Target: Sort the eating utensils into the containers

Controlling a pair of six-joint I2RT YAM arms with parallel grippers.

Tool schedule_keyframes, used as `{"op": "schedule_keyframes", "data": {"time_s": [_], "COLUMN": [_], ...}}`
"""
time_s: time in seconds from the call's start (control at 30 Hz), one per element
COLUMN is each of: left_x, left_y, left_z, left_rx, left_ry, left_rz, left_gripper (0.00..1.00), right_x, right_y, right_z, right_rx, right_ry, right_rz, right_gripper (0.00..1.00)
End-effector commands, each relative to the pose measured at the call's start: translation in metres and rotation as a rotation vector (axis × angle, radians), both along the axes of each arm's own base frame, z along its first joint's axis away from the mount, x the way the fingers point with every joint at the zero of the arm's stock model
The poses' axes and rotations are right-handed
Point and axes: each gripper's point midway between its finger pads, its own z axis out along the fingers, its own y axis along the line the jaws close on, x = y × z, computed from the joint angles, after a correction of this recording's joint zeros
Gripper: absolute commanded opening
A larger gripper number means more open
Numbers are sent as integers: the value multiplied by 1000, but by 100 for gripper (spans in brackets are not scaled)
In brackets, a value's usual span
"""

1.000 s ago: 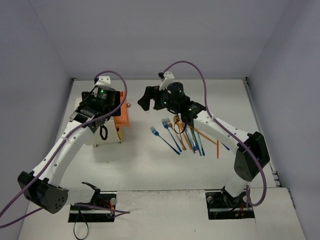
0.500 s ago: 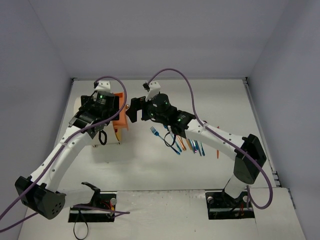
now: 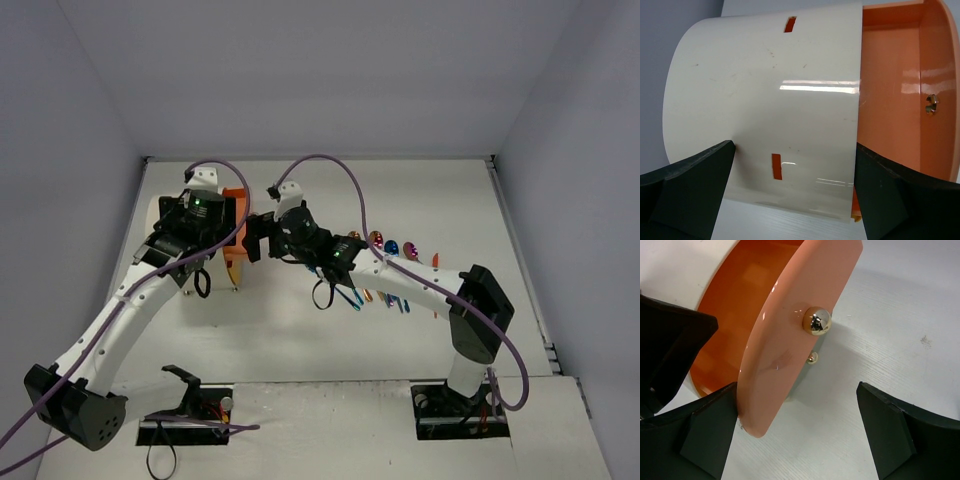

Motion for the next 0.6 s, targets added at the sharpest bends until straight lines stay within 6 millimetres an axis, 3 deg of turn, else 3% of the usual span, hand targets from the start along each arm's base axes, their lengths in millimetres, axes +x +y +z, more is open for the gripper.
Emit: {"op": "schedule_keyframes", "data": {"time_s": [0.0, 0.27, 0.57], "left_x": [-3, -8, -7], "left_y": [10, 14, 16], "left_z": [11, 6, 6], "left_rx": [-7, -6, 0], "left_ry": [-47, -43, -45], "left_rz": [27, 36, 41], "left_gripper": [93, 93, 93], "right_x": [16, 16, 8], "right_y": [-2, -36, -46], "right_z": [48, 57, 60], "right_rx": [95, 104, 111], "right_ry": [-90, -111, -113], "right_rz": [-97, -219, -254], "right_gripper": [94, 92, 91]}}
